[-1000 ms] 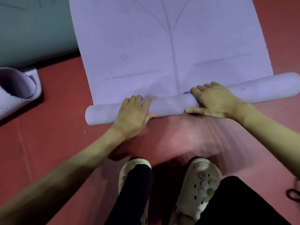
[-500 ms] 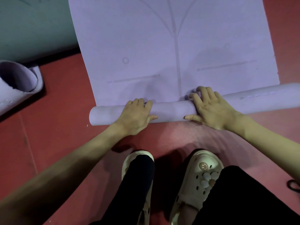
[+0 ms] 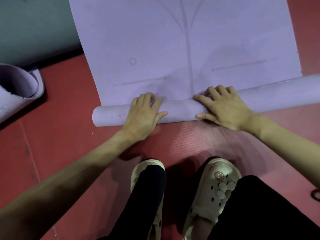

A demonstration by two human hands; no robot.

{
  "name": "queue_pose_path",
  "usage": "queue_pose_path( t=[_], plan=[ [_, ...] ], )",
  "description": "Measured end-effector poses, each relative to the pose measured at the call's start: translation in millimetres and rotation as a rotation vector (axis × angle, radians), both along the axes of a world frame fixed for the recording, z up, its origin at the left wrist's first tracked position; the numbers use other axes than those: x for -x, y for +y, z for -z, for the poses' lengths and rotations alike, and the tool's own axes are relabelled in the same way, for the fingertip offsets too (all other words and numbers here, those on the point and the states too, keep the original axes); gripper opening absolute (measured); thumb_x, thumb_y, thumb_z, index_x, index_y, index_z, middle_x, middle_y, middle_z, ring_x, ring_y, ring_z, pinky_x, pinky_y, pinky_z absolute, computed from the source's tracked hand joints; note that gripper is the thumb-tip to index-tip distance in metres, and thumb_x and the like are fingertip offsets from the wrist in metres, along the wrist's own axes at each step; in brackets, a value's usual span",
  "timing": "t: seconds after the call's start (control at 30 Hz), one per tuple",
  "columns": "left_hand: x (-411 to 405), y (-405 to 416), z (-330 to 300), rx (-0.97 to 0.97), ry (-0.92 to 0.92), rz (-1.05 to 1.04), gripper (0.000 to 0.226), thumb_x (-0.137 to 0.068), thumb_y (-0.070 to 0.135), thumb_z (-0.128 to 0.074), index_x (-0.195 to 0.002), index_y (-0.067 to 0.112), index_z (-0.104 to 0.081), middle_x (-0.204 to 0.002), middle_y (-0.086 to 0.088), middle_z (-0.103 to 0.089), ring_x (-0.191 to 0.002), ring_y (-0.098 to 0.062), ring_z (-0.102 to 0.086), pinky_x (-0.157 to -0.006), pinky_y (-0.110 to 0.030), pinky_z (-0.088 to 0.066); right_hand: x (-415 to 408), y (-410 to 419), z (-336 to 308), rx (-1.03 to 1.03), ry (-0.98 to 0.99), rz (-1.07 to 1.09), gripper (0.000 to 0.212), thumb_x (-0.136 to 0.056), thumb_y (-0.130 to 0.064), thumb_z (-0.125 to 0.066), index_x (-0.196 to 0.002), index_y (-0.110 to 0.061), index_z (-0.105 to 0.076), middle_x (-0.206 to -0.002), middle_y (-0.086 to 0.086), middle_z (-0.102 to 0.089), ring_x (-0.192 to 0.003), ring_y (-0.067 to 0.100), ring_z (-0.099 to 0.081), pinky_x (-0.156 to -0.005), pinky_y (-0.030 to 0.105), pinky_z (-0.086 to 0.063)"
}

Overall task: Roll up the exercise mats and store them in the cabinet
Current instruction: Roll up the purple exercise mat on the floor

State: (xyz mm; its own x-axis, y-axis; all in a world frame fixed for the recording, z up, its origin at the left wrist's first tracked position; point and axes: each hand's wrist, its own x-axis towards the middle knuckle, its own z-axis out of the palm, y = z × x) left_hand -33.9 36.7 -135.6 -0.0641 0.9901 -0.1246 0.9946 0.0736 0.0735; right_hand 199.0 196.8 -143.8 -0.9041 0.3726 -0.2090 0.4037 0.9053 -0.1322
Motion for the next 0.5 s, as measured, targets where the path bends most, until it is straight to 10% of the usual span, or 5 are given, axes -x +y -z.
queue_pose_path(
  t=[0.27,0.5],
  plan=[
    [-19.4,-3.0,2.4,0.081,0.101,-0.068,0.059,-0.097,0.049,-0.041,-0.131,0.002,-0.052,-0.117,-0.021,-0.057,-0.098,-0.037,-0.055,-0.093,-0.05,-0.043,21.4,29.2,-11.4,0.304,-0.151,0.037,0.086,-0.071,-0.082,-0.007,-0.139,-0.038,-0.036,-0.121,0.002,-0.048,-0.107,0.025,-0.047,-0.092,0.042,-0.036],
    [-0.2,23.8,-4.4,0.202,0.119,-0.02,0.066,-0.091,0.054,-0.026,-0.127,0.006,-0.055,-0.111,-0.012,-0.061,-0.084,-0.034,-0.058,-0.072,-0.041,-0.045,13.0,2.8,-2.1,-0.02,0.161,0.183,0.062,-0.094,-0.061,-0.026,-0.132,-0.023,-0.058,-0.109,0.014,-0.059,-0.093,0.036,-0.055,-0.092,0.049,-0.033]
  ],
)
